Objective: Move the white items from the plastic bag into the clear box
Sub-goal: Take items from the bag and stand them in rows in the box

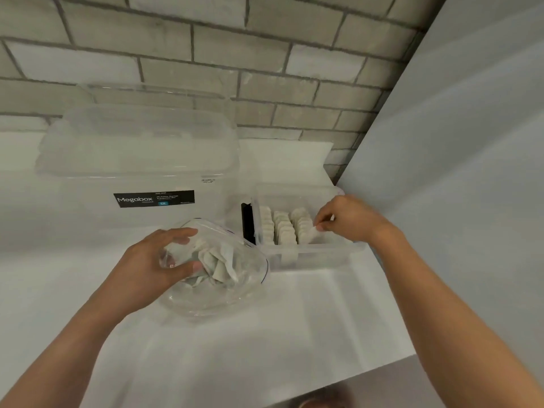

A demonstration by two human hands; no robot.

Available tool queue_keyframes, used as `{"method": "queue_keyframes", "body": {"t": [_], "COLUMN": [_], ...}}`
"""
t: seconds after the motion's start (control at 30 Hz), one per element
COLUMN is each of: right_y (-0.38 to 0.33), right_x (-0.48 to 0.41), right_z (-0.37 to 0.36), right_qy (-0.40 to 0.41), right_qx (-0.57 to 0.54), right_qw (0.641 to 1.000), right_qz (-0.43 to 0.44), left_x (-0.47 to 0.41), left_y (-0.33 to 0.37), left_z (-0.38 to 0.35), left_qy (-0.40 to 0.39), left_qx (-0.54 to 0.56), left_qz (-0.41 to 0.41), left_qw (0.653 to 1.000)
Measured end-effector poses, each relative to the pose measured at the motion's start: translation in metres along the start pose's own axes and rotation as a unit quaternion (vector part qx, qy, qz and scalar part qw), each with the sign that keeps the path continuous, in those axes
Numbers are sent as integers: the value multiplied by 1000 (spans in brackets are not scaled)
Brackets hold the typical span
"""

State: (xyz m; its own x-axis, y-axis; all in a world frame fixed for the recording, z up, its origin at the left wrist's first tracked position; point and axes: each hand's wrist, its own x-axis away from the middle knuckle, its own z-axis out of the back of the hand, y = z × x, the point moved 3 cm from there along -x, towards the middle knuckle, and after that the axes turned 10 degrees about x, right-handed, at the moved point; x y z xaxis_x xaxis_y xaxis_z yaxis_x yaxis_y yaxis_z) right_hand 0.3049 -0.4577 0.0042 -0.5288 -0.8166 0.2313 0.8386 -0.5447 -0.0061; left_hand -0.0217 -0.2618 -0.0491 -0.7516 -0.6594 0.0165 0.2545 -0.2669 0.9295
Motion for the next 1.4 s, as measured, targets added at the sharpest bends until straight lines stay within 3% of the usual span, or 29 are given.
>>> {"method": "queue_keyframes", "body": {"t": [0.17,0.4,0.6,1.03,1.13,1.27,1.4], "right_y": [-3,7,6,7,-5,-80,-176], "right_x": [-31,-44,-36,-38,-14,38,47], "right_z": [-35,-42,-41,-47,-16,20,-4], "right_qy": [-90,-70,-177,-46,50,171,85], "right_qx": [35,8,0,23,-39,-187,-279], "right_qw": [995,997,984,998,997,967,950], "right_qz": [-3,-13,19,-39,-40,2,112], "left_x": [-5,-2,-1,-6,-4,1,5], "left_y": [0,-2,-1,-4,-5,-6,-9], "left_z": [2,3,5,8,8,8,12], "left_qy": [2,10,7,-1,-1,7,-8], "left_qx": [-3,0,-9,-41,-81,-111,-142], "left_qz": [4,19,26,-9,-20,-50,-67], "left_qw": [1000,1000,1000,999,997,993,988]}}
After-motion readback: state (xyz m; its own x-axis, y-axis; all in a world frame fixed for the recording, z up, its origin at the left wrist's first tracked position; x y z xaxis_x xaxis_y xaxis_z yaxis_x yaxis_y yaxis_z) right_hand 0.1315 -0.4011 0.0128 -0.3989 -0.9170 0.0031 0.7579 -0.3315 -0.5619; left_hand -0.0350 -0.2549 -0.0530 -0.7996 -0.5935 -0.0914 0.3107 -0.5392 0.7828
